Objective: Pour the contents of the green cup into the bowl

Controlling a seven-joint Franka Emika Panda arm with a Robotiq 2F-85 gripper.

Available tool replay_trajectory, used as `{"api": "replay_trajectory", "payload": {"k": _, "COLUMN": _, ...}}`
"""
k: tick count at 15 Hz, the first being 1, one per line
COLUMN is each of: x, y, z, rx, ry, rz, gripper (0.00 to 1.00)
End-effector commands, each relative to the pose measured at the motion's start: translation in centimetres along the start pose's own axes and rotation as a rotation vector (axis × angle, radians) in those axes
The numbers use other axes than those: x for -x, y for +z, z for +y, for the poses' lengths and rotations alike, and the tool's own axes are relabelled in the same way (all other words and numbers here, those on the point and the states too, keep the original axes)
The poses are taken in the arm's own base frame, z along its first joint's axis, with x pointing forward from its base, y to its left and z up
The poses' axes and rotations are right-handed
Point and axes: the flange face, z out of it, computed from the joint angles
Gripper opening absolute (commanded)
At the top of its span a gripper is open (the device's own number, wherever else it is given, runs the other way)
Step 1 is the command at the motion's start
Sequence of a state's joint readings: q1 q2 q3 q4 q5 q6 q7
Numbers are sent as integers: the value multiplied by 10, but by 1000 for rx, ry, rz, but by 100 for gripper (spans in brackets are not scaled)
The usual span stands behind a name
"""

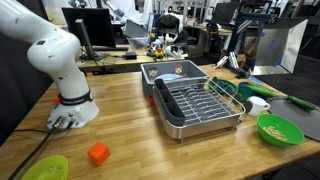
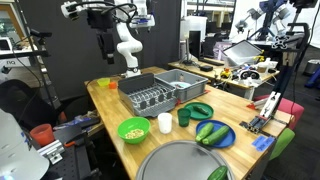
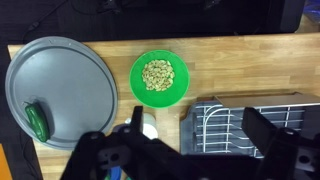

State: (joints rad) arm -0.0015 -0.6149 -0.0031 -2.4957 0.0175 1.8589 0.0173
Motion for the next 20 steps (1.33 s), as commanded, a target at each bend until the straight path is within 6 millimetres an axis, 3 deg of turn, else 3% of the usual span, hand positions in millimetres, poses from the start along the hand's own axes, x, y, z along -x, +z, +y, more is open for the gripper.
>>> {"api": "replay_trajectory", "payload": {"k": 1, "x": 0, "y": -1, "z": 0, "rx": 0, "ry": 0, "rz": -1, "gripper": 100}}
{"api": "replay_trajectory", "payload": {"k": 14, "x": 0, "y": -1, "z": 0, "rx": 0, "ry": 0, "rz": -1, "gripper": 100}}
{"api": "replay_trajectory", "payload": {"k": 20, "x": -21, "y": 16, "z": -2, "rx": -62, "ry": -2, "rz": -96, "gripper": 100}}
